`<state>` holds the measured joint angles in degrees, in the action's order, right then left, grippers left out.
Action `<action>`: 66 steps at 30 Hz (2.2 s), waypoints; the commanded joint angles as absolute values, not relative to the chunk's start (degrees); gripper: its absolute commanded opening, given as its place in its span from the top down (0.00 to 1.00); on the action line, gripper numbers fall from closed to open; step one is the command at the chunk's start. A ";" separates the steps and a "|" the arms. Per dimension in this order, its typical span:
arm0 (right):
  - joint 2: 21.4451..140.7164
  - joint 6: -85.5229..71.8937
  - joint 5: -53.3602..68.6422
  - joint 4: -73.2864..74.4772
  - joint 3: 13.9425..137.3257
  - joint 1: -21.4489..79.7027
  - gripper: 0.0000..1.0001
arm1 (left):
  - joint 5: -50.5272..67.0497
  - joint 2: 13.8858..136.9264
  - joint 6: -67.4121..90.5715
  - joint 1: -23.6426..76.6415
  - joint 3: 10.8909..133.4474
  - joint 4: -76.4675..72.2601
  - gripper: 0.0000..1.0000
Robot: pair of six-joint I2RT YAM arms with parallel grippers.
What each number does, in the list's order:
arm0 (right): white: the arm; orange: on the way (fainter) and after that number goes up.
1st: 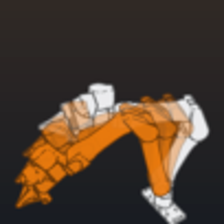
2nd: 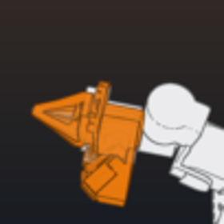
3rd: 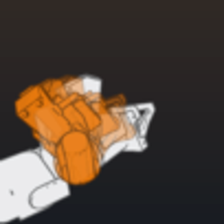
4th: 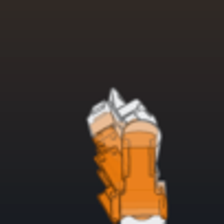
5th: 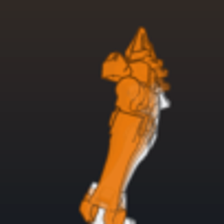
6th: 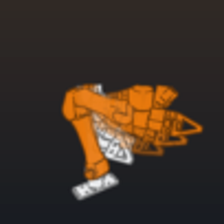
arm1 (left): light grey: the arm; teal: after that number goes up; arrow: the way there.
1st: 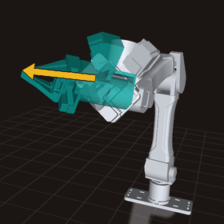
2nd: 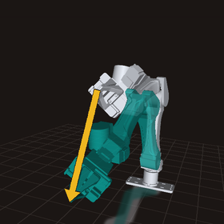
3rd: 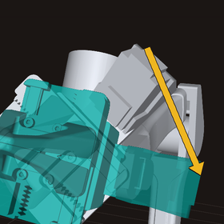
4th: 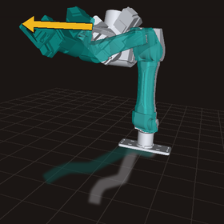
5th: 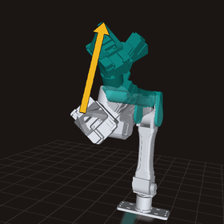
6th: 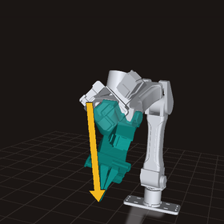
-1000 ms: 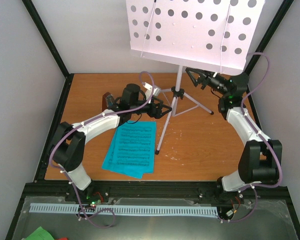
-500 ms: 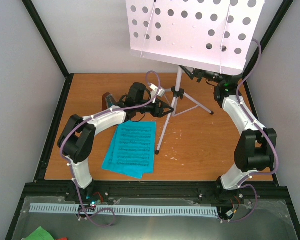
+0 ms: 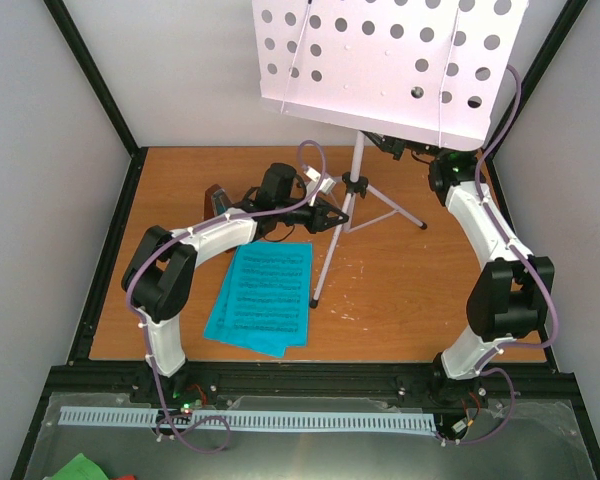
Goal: Pack up the instrument practice props
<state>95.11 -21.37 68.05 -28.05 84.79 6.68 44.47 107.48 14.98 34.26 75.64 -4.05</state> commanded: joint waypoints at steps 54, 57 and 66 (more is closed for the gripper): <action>48.45 -17.34 45.64 -16.20 41.95 17.40 0.97 | 20.78 80.45 9.30 51.50 56.10 -30.15 1.00; 47.73 -17.38 45.04 -16.07 41.00 17.39 0.95 | 23.17 80.59 8.61 51.55 54.66 -30.16 1.00; 45.18 -15.80 42.23 -13.25 38.32 17.36 0.45 | 26.49 81.44 8.18 51.59 52.37 -29.36 1.00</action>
